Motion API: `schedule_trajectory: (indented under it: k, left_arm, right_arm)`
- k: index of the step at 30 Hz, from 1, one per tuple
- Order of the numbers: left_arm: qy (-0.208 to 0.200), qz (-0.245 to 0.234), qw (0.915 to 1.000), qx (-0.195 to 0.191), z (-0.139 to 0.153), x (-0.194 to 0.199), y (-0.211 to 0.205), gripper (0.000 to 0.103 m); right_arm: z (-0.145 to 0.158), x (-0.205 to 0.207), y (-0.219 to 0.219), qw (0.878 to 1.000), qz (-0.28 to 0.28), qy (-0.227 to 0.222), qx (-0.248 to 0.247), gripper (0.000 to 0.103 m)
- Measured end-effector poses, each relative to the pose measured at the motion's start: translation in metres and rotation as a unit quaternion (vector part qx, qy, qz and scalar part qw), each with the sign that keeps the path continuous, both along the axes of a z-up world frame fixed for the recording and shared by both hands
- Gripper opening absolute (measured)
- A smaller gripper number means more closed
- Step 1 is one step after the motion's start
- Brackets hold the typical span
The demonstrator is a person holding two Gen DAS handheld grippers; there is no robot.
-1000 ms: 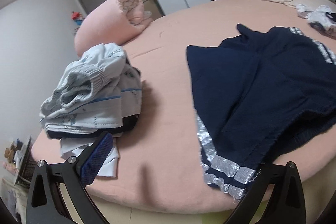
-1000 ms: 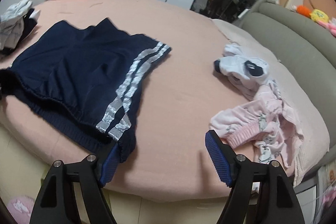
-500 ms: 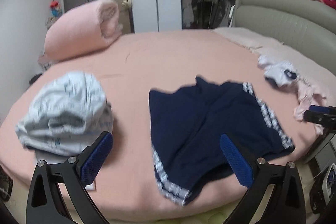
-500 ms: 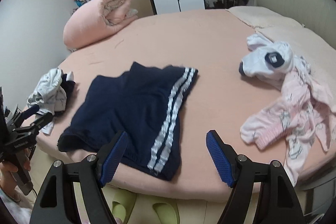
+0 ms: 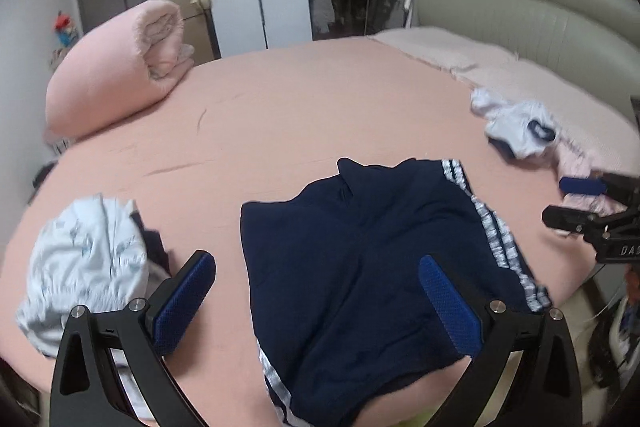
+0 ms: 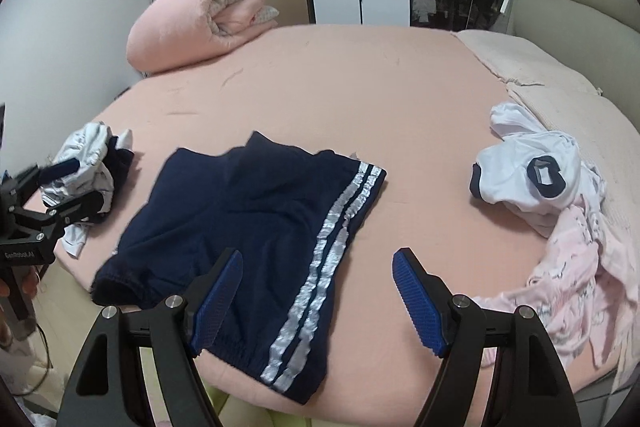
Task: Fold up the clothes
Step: 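Move both open grippers over the flat navy pants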
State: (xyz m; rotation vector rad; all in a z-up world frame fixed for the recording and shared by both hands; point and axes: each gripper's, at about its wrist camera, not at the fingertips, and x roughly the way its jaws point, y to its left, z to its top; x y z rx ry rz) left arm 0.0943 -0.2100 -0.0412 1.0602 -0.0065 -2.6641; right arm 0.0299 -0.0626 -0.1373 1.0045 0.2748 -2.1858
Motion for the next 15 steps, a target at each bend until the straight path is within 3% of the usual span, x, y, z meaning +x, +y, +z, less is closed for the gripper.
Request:
schedule_trajectory:
  k: [6, 15]
  left_arm:
    - [-0.035, -0.036, 0.9987, -0.001, -0.011, -0.035, 0.023, 0.103]
    - [-0.091, -0.063, 0.9936, -0.020, -0.034, -0.079, 0.056, 0.103]
  right_arm:
    - [-0.008, -0.039, -0.007, 0.999, 0.007, -0.033, 0.023, 0.077]
    - [-0.007, -0.080, -0.021, 0.998, 0.020, -0.047, 0.047, 0.077]
